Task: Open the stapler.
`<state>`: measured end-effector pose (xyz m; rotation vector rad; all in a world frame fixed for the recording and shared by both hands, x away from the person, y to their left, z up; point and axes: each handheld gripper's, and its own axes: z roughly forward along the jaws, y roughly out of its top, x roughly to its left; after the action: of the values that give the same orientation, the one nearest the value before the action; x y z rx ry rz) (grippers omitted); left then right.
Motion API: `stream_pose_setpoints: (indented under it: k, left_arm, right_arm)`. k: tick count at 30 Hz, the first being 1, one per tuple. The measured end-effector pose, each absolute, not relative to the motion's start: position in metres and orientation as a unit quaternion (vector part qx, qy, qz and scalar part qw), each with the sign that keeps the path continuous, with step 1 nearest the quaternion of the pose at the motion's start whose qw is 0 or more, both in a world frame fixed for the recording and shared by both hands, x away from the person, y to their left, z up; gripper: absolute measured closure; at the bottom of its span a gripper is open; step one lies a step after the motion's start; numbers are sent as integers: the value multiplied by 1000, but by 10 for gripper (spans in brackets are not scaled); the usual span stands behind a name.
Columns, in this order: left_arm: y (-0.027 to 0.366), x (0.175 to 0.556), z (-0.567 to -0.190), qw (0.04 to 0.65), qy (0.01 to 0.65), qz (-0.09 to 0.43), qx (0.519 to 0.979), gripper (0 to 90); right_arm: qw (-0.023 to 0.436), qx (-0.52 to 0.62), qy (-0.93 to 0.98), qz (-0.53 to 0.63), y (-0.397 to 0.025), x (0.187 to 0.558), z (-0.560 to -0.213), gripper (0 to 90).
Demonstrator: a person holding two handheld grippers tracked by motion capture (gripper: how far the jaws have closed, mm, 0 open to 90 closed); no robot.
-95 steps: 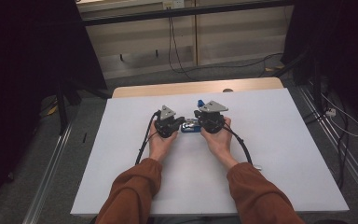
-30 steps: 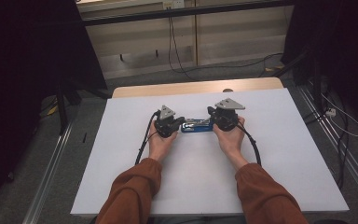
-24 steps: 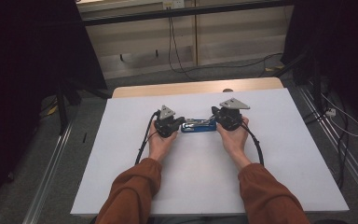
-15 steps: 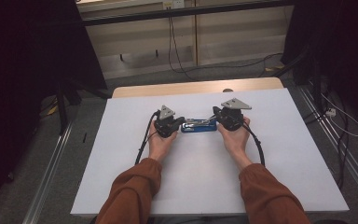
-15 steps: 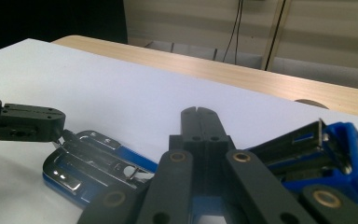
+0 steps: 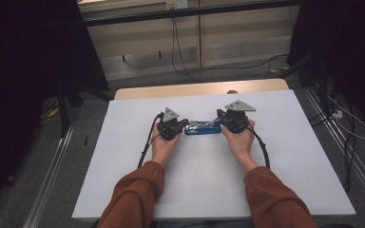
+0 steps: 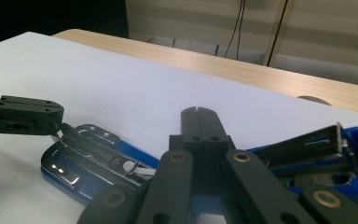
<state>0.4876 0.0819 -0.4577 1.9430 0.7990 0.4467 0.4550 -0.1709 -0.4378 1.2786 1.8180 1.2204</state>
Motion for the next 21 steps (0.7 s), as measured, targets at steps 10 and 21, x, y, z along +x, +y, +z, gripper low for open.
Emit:
stream_pose_setpoints:
  k: [10, 21]
  left_arm:
    - [82, 487, -458, 477, 327, 185, 795, 900]
    - [82, 487, -458, 478, 328, 183, 794, 900]
  right_arm:
    - [298, 489, 683, 454, -177, 455, -442, 900]
    - [296, 501, 681, 445, -186, 454, -448, 900]
